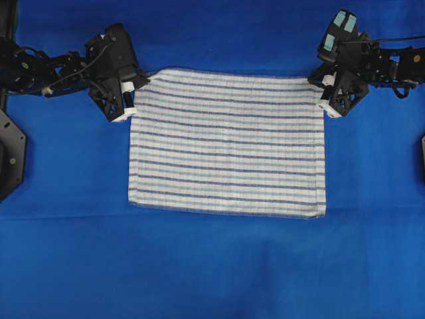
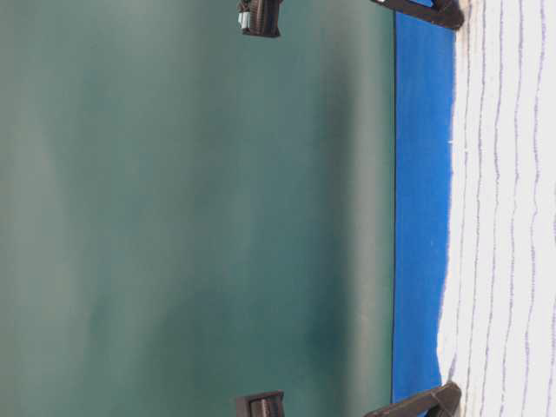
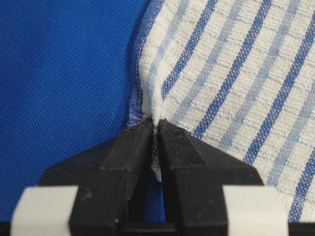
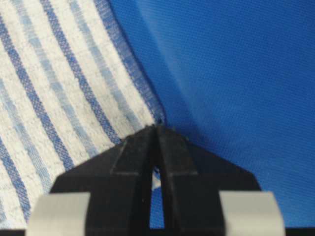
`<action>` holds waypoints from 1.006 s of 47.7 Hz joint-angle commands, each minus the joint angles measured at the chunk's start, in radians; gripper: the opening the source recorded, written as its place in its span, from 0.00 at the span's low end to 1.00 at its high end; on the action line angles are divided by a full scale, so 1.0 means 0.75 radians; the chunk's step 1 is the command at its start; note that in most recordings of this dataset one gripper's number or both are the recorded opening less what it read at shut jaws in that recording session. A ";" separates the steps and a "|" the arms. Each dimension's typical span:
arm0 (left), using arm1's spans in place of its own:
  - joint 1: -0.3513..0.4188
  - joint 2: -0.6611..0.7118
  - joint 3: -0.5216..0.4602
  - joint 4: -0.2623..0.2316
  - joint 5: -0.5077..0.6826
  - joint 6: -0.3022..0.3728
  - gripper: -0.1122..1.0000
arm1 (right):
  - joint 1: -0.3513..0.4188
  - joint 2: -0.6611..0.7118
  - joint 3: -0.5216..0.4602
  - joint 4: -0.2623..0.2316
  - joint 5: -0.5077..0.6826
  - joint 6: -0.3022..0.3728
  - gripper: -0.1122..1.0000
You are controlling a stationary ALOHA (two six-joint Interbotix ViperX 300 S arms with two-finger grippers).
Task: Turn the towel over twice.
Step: 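Lift the far corners with both grippers and pull them up and back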
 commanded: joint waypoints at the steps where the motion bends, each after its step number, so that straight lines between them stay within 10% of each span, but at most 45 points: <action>1: 0.008 -0.029 -0.014 0.000 0.000 0.000 0.12 | -0.010 -0.020 -0.018 -0.002 0.016 -0.002 0.13; 48: 0.299 -0.346 -0.295 0.000 0.059 0.012 0.12 | -0.315 -0.264 -0.479 -0.018 0.309 -0.315 0.13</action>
